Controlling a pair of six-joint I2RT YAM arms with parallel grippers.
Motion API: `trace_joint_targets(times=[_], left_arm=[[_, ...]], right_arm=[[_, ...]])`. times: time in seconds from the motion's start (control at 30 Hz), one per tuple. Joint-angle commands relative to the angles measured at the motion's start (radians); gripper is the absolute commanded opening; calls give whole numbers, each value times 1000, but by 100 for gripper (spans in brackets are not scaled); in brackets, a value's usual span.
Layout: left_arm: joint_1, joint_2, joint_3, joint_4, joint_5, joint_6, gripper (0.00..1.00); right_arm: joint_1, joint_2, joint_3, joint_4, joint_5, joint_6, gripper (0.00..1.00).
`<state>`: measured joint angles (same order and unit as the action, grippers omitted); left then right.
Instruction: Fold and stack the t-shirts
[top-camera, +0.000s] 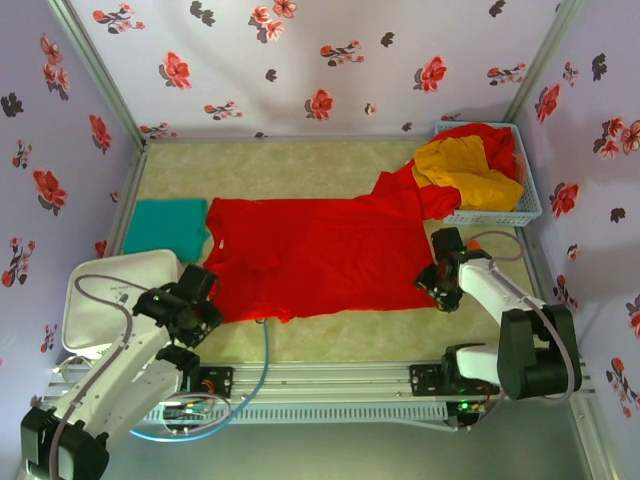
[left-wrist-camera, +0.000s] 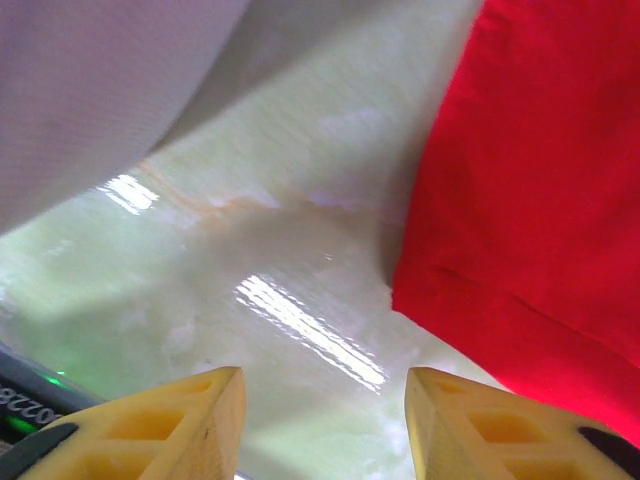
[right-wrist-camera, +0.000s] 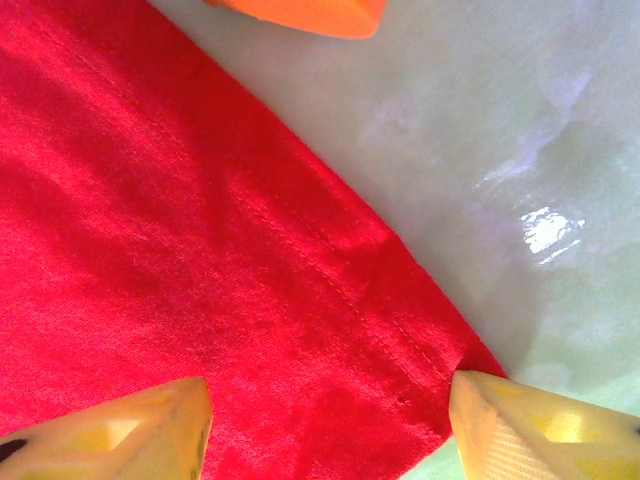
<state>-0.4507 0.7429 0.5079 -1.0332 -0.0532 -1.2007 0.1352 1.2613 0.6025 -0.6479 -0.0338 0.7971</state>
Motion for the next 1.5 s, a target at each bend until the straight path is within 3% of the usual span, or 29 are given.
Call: trace_joint_targets(times=[0.0, 0.27, 0.5, 0.97, 1.17, 1.3, 1.47], left_arm=[[-37, 18, 3, 63, 35, -54, 46], [-174, 191, 67, 158, -37, -90, 48], [-172, 258, 3, 275, -126, -87, 48], [-164, 442, 32, 319, -115, -22, 50], [-164, 473, 19, 361, -117, -12, 34], [-163, 476, 67, 311, -114, 16, 3], [-159, 465, 226, 181, -103, 94, 0]], right_arm=[[-7, 9, 31, -1, -8, -15, 65], [-8, 10, 37, -2, -11, -24, 65], [-7, 16, 25, 23, -29, -21, 66], [-7, 32, 20, 37, -36, -25, 66], [-8, 35, 29, 39, -34, -30, 66], [-7, 47, 31, 44, -29, -33, 66], [-8, 64, 29, 48, -18, -39, 66]])
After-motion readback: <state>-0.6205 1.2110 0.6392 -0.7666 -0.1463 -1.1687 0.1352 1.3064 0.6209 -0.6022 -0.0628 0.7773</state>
